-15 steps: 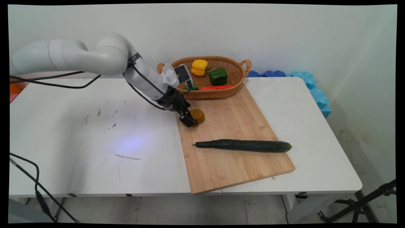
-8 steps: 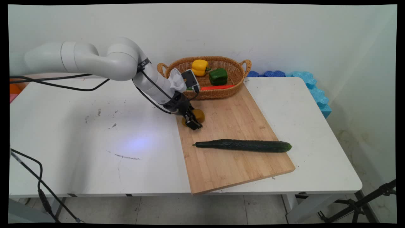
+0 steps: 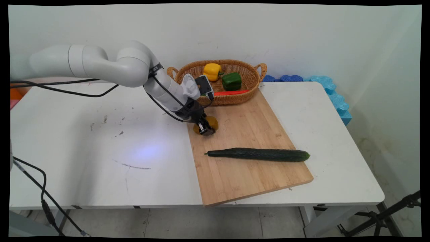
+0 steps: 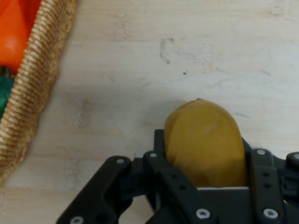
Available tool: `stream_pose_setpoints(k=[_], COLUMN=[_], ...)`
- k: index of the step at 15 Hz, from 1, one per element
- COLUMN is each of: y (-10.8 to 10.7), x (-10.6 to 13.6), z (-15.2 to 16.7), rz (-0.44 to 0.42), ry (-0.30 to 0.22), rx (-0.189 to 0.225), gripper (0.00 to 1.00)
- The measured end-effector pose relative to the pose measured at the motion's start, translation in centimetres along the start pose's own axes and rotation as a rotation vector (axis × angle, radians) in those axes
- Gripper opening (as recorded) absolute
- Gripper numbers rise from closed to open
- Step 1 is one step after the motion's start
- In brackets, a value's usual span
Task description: Place the picked object in the vegetable basket
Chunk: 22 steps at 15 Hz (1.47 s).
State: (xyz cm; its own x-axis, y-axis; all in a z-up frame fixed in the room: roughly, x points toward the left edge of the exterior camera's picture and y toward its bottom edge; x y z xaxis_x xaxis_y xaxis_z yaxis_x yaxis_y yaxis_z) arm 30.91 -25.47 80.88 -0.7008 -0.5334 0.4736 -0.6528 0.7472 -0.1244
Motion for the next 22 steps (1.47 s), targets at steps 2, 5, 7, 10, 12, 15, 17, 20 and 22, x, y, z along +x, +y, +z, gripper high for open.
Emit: stream_pose_setpoints(k=[2, 5, 7, 10, 12, 15, 17, 20, 22], y=[-0.2, -0.7, -1.1, -2.2, -3.1, -4.7, -6.3, -8.5, -10.1], x=[0.3, 1.1, 1.7, 2.8, 3.4, 4.1, 4.4, 4.3, 4.2], z=[-0.3, -1.2, -1.9, -3.4, -4.4, -5.7, -6.6, -7.5, -7.9], rz=[0.008, 0.023, 0.025, 0.010, -0.005, -0.014, -0.012, 0.001, 0.013], ry=[0.005, 0.023, 0.039, 0.071, 0.095, 0.125, 0.144, 0.163, 0.173], rx=[0.009, 0.028, 0.042, 0.062, 0.072, 0.082, 0.088, 0.090, 0.091], gripper=[0.00, 0.00, 0.00, 0.00, 0.00, 0.00, 0.00, 0.00, 0.00])
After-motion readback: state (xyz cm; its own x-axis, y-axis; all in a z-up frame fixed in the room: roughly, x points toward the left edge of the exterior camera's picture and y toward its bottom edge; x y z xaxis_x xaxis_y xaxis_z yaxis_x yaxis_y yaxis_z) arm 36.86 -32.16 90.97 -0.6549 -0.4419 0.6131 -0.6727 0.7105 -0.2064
